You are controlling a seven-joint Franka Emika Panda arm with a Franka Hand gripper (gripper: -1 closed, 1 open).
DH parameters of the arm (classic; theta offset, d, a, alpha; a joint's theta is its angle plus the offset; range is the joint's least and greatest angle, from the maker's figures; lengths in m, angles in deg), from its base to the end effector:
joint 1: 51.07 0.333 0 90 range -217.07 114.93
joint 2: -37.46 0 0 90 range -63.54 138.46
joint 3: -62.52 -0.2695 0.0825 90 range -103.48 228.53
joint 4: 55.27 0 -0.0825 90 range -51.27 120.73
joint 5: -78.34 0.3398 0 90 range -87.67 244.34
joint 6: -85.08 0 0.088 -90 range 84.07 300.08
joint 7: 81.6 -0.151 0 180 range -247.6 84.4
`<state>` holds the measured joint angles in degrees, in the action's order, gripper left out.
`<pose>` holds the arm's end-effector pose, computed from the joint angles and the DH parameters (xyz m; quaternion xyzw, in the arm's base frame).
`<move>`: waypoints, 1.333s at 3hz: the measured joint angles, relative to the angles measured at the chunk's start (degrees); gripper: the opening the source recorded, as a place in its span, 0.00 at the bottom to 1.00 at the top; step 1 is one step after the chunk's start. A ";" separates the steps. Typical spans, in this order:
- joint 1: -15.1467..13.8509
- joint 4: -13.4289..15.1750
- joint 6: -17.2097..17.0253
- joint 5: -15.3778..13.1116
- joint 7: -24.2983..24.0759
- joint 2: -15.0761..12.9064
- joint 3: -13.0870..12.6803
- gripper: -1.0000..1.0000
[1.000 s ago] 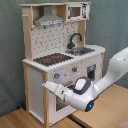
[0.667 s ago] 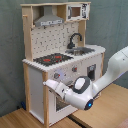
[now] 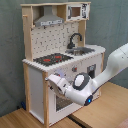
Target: Play with the kitchen
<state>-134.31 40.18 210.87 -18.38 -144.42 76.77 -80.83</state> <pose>0.3425 0.5749 0.3024 0.5214 0.4593 0.5997 0.3968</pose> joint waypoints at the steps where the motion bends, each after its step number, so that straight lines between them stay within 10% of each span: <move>1: 0.10 3.39 -0.07 -2.96 -5.77 -2.29 0.28 1.00; 4: 2.82 13.24 -2.81 -10.02 -20.68 -9.51 0.20 1.00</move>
<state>-131.50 53.42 208.06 -28.40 -165.10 67.26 -80.64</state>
